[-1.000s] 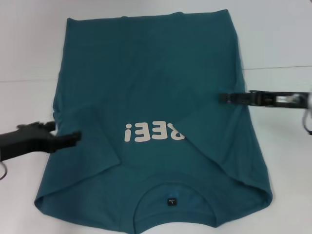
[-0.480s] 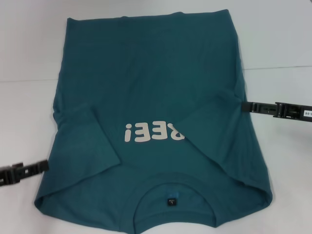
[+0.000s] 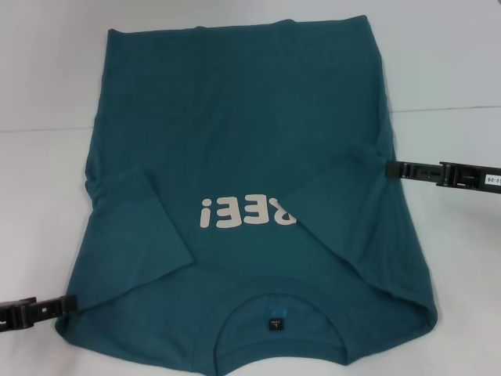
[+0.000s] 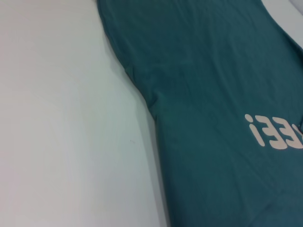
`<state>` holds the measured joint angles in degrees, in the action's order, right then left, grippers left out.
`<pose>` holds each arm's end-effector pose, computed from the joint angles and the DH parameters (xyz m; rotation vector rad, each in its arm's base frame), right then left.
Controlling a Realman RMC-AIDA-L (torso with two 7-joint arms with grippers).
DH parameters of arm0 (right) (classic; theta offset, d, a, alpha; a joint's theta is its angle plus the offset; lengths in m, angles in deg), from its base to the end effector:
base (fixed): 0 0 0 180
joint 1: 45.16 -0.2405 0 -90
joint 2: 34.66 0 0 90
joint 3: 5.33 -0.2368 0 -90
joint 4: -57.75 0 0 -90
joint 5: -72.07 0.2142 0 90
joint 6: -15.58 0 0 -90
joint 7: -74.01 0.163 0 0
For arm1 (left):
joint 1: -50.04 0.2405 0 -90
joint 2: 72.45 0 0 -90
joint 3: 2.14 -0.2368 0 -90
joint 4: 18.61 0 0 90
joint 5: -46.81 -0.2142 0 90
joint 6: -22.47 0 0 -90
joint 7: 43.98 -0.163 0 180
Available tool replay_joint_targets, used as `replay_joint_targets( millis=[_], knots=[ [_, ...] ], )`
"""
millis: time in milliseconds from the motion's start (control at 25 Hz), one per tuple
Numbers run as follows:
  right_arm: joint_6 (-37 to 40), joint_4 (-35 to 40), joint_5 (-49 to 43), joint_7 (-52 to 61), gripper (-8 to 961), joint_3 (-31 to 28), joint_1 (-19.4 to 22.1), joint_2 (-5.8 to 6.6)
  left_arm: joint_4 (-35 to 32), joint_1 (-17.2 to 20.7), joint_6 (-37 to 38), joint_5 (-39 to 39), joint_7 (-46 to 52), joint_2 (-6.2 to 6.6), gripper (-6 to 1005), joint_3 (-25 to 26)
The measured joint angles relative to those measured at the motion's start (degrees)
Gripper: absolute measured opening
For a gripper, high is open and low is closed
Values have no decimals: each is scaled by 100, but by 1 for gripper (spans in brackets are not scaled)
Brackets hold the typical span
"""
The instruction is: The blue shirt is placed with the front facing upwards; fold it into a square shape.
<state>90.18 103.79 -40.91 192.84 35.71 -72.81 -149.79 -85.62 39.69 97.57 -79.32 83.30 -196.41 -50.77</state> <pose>0.2793 0.3753 0.0568 -2.1961 1.3580 0.6774 -0.3226 0.2966 0.0347 -2.1068 -1.4910 -0.3377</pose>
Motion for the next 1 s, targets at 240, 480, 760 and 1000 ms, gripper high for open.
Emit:
replay_joint_targets(
  millis=[240,480,760,1000],
  knots=[
    [-108,-75,3,-7,856,33,-36,10,197,-179,-12,-186,3,18,878,-5],
    [-211,-204,0,-28,856,52,-89,39,350,-405,195,-302,4,16,876,-7],
    [-311,-342,-4,-69,857,41,-129,116,295,-487,401,-306,2,3,873,7],
    [-343,-359,-4,-71,858,54,-145,150,65,-367,176,-306,4,4,872,45]
  ],
)
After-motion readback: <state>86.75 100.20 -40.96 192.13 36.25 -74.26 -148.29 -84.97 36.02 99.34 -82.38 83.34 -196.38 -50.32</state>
